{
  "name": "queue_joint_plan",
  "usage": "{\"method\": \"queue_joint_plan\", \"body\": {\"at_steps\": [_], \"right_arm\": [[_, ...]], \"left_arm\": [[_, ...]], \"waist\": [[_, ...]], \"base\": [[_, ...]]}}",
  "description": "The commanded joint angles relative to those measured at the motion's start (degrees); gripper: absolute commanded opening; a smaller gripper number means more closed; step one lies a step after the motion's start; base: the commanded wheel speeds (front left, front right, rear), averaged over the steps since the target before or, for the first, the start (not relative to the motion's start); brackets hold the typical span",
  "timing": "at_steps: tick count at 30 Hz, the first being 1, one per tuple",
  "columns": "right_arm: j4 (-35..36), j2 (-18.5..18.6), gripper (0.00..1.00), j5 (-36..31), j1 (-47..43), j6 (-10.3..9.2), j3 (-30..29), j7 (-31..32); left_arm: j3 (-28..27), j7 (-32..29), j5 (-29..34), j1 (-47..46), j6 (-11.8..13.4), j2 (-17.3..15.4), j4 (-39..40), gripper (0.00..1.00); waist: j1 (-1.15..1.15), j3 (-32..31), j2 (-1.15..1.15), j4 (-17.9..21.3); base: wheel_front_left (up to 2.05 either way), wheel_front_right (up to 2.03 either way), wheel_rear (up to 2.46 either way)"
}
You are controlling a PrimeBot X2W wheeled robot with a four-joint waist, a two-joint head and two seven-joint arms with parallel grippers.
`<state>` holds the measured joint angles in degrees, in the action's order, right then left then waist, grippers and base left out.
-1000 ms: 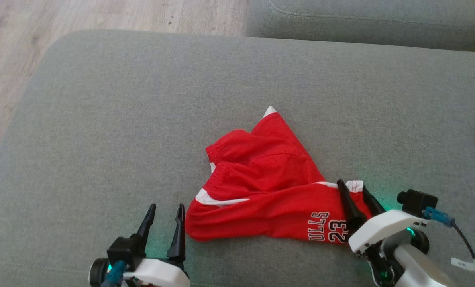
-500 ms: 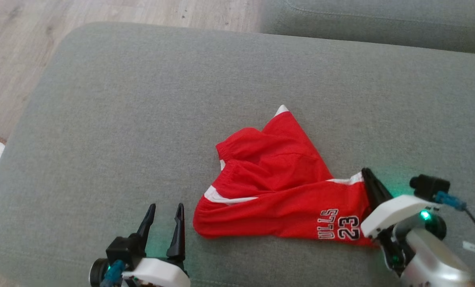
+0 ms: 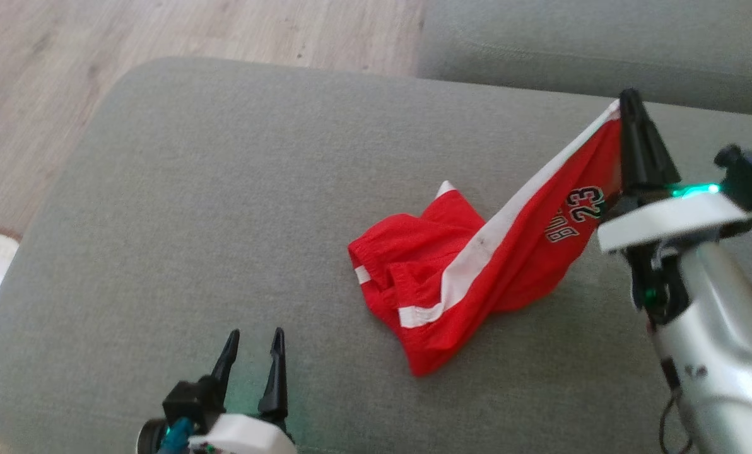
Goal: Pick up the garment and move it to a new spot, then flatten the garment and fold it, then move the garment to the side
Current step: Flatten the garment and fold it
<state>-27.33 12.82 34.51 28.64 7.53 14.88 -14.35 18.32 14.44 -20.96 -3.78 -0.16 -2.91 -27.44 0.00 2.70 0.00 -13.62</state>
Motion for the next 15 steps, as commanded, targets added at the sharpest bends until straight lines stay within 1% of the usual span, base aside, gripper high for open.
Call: {"method": "queue_joint_plan", "body": {"at_steps": [1,4,7,9,10,11,12,13,15], "right_arm": [[3.19,0.03,0.0,-0.62,-3.05,-0.04,0.74,-0.64],[5.32,1.16,0.0,-0.58,-11.21,-0.04,-0.74,-0.64],[4.18,2.24,0.0,-1.03,-18.93,-0.04,-2.88,-0.64],[3.14,2.57,0.0,-2.35,-22.21,-0.04,-3.58,-0.64],[2.49,2.33,0.05,-2.73,-23.3,-0.04,-4.27,-0.64],[1.9,2.15,0.38,-3.42,-24.01,-0.04,-5.1,-0.64],[1.9,2.15,0.38,-3.42,-24.01,-0.04,-5.1,-0.64],[1.32,1.97,1.0,-4.48,-24.42,-0.04,-5.77,-0.64],[0.36,1.35,1.0,-7.29,-24.57,-0.04,-8.04,-0.64]], "left_arm": [[-2.2,0.56,0.05,-0.08,0.27,0.03,1.37,1.0],[-2.76,0.56,0.15,0.59,0.06,0.03,1.17,1.0],[-3.04,0.56,0.2,0.96,-0.18,0.03,1.12,1.0],[-3.07,0.56,0.38,0.97,-0.21,0.03,1.23,1.0],[-3.06,0.56,0.49,0.91,-0.22,0.03,1.27,1.0],[-2.98,0.56,0.59,0.77,-0.26,0.03,1.27,1.0],[-2.98,0.56,0.59,0.77,-0.26,0.03,1.27,1.0],[-2.88,0.56,0.72,0.58,-0.31,0.03,1.29,1.0],[-2.55,0.56,0.77,0.29,-0.42,0.03,1.36,1.0]], "waist": [[0.0,-0.82,0.0,1.07],[0.0,-1.54,0.0,2.93],[0.0,-1.61,0.0,5.04],[0.0,-1.47,0.0,6.53],[0.0,-1.38,0.0,7.21],[0.0,-1.25,0.0,7.76],[0.0,-1.25,0.0,7.76],[0.0,-1.15,0.0,8.24],[0.0,-1.13,0.0,9.06]], "base": [[0.0,0.0,0.0],[0.0,0.0,0.0],[0.0,0.0,0.0],[0.0,0.0,0.0],[0.0,0.0,0.0],[0.0,0.0,0.0],[0.0,0.0,0.0],[0.0,0.0,0.0],[0.0,0.0,0.0]]}}
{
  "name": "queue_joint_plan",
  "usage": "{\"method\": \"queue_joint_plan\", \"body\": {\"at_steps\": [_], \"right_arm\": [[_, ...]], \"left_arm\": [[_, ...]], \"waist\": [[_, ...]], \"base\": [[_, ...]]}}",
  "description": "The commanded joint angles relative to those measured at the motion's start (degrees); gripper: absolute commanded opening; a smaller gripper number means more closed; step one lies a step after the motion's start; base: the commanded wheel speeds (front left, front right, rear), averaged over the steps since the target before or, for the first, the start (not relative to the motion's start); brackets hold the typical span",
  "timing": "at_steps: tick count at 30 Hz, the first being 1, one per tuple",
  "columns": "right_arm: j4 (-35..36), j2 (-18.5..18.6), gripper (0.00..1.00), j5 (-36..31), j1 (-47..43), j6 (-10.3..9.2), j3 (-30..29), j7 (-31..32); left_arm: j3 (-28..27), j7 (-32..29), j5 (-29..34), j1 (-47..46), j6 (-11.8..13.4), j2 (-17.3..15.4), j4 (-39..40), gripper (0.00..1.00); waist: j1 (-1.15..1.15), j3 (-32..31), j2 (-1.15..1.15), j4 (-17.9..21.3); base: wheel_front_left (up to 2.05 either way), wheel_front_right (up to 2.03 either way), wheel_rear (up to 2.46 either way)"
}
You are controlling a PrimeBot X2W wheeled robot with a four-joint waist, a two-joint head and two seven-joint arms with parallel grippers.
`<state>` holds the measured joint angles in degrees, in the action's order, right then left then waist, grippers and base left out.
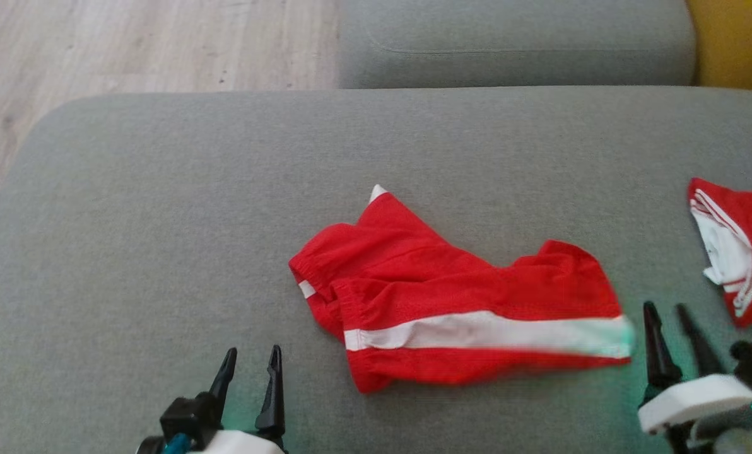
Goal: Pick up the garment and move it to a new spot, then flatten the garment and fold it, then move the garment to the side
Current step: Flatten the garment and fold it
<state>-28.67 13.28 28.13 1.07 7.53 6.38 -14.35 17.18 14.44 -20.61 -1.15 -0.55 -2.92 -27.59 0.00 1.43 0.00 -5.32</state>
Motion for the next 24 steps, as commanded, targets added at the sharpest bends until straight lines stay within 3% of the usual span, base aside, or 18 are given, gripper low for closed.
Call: {"method": "queue_joint_plan", "body": {"at_steps": [1,6,10,18,24], "right_arm": [[2.02,0.47,1.0,-2.95,3.1,-0.04,-1.06,-0.64],[7.38,-4.03,1.0,-14.99,2.9,-0.04,-8.75,-0.64],[10.79,-7.82,1.0,-21.18,2.15,-0.04,-8.37,-0.64],[10.03,-9.73,1.0,-21.7,3.03,-0.04,-5.41,-0.64],[9.31,-9.81,1.0,-21.58,3.36,-0.04,-5.2,-0.64]], "left_arm": [[-1.16,0.56,0.42,-2.46,-0.07,0.04,1.62,1.0],[0.25,0.56,-0.67,-3.14,-0.76,0.04,1.95,1.0],[4.75,0.56,-5.28,-4.27,-2.88,0.04,1.26,1.0],[14.47,0.56,-15.84,-9.88,-5.94,0.04,-4.28,1.0],[17.59,0.56,-19.57,-12.06,-6.7,0.04,-6.32,1.0]], "waist": [[0.0,0.13,0.0,1.01],[0.0,0.12,0.0,2.0],[0.0,0.71,0.0,2.59],[0.0,2.56,0.0,4.76],[0.0,3.53,0.0,5.56]], "base": [[0.0,0.0,0.0],[0.0,0.0,0.0],[0.0,0.0,0.0],[0.0,0.0,0.0],[0.0,0.0,0.0]]}}
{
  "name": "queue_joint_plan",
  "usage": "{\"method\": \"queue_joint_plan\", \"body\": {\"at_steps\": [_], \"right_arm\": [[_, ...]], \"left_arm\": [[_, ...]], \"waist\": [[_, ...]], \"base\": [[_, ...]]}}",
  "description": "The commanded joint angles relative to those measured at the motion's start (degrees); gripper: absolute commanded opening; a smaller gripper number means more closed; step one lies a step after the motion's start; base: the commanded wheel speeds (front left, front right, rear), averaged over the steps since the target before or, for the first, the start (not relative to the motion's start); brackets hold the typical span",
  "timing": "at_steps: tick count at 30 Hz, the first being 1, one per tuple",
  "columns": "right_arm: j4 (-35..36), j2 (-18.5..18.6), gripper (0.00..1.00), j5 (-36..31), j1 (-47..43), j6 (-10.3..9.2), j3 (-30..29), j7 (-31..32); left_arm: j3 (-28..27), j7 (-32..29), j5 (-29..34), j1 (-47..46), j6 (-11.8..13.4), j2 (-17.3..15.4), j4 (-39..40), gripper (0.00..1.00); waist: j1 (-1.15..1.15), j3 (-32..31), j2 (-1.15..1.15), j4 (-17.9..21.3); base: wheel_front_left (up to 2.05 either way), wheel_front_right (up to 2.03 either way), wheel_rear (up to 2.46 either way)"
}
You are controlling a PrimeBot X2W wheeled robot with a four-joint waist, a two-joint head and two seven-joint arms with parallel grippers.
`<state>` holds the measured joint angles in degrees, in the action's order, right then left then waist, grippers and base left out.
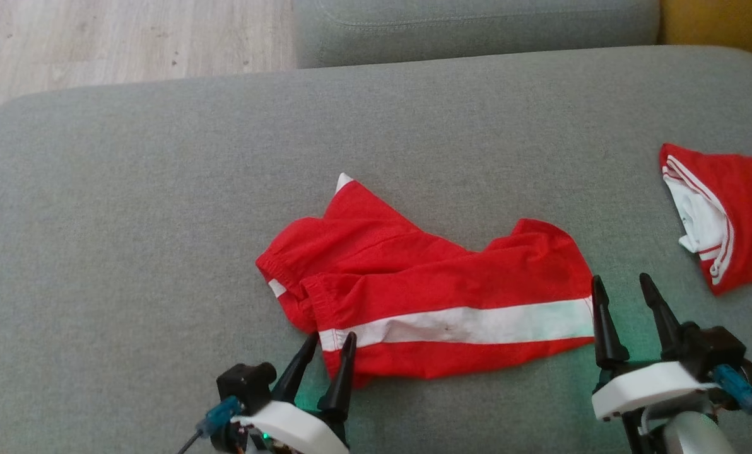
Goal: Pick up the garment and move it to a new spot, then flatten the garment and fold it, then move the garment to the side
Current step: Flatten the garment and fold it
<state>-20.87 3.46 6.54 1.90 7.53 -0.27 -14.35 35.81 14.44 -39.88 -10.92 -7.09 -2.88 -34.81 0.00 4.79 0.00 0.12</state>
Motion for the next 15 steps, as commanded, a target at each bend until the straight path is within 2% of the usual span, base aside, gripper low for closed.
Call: {"method": "queue_joint_plan", "body": {"at_steps": [1,2,3,14,15], "right_arm": [[1.47,0.01,1.0,0.03,2.6,-0.04,1.44,-0.64],[1.43,0.01,1.0,0.06,2.65,-0.04,1.42,-0.64],[1.39,0.0,1.0,0.12,2.68,-0.04,1.36,-0.64],[0.12,-0.28,1.0,1.05,2.5,-0.04,2.2,-0.64],[0.06,-0.37,1.0,1.38,2.34,-0.04,2.43,-0.64]], "left_arm": [[-0.8,0.56,-0.61,-2.55,-0.21,0.01,0.47,0.85],[-0.7,0.56,-0.72,-2.83,-0.24,0.01,0.11,0.38],[-1.03,0.56,-0.59,-3.12,-0.26,0.01,0.04,0.0],[-9.87,0.56,9.75,-2.56,1.16,-0.07,-0.26,0.0],[-11.94,0.56,12.03,-1.81,1.72,-0.46,-0.37,0.0]], "waist": [[0.0,0.28,0.0,0.19],[0.0,0.35,0.0,0.23],[0.0,0.41,0.0,0.23],[0.0,-0.63,0.0,-0.96],[0.0,-1.04,0.0,-1.07]], "base": [[0.0,0.0,0.0],[0.0,0.0,0.0],[0.0,0.0,0.0],[0.0,0.0,0.0],[0.0,0.0,0.0]]}}
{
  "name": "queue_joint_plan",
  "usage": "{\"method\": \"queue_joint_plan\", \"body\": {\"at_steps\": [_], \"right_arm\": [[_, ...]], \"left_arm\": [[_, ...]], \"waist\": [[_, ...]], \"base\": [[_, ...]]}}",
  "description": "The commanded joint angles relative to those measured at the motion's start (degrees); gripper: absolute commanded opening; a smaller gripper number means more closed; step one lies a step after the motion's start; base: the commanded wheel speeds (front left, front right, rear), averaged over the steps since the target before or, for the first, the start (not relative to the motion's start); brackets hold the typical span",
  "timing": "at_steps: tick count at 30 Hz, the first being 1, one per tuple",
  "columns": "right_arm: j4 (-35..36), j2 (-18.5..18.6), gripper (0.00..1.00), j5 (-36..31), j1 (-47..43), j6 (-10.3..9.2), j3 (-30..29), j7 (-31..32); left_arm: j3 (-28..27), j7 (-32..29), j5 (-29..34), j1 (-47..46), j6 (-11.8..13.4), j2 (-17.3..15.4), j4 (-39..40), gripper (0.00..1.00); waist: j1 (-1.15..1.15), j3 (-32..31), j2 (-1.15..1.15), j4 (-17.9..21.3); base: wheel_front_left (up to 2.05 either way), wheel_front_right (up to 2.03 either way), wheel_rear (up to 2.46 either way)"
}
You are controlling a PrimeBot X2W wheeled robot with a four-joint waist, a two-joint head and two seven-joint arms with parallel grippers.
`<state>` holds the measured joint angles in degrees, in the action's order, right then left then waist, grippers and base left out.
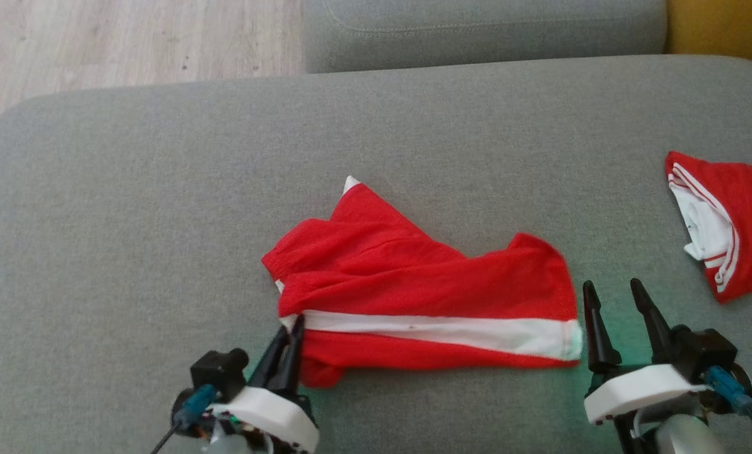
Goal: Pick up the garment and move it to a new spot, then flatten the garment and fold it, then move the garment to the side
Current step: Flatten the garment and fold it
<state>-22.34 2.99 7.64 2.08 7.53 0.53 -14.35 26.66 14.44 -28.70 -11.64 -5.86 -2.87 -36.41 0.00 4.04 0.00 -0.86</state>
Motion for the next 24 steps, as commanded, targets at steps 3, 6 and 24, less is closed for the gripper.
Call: {"method": "queue_joint_plan", "body": {"at_steps": [3,6,24], "right_arm": [[1.69,0.01,1.0,0.65,1.87,-0.04,1.97,-0.64],[2.22,-0.07,1.0,1.05,1.22,-0.04,2.56,-0.64],[1.57,-0.11,1.0,0.1,-2.06,-0.04,3.49,-0.64]], "left_arm": [[-4.85,0.56,3.39,-0.12,1.49,-1.09,1.68,0.0],[-7.36,0.56,7.05,1.95,2.6,-1.82,2.95,1.0],[-15.18,0.56,24.69,12.6,11.28,-2.0,15.58,1.0]], "waist": [[0.0,-0.75,0.0,-0.1],[0.0,-1.52,0.0,-0.03],[0.0,-4.72,0.0,-0.69]], "base": [[0.0,0.0,0.0],[0.0,0.0,0.0],[0.0,0.0,0.0]]}}
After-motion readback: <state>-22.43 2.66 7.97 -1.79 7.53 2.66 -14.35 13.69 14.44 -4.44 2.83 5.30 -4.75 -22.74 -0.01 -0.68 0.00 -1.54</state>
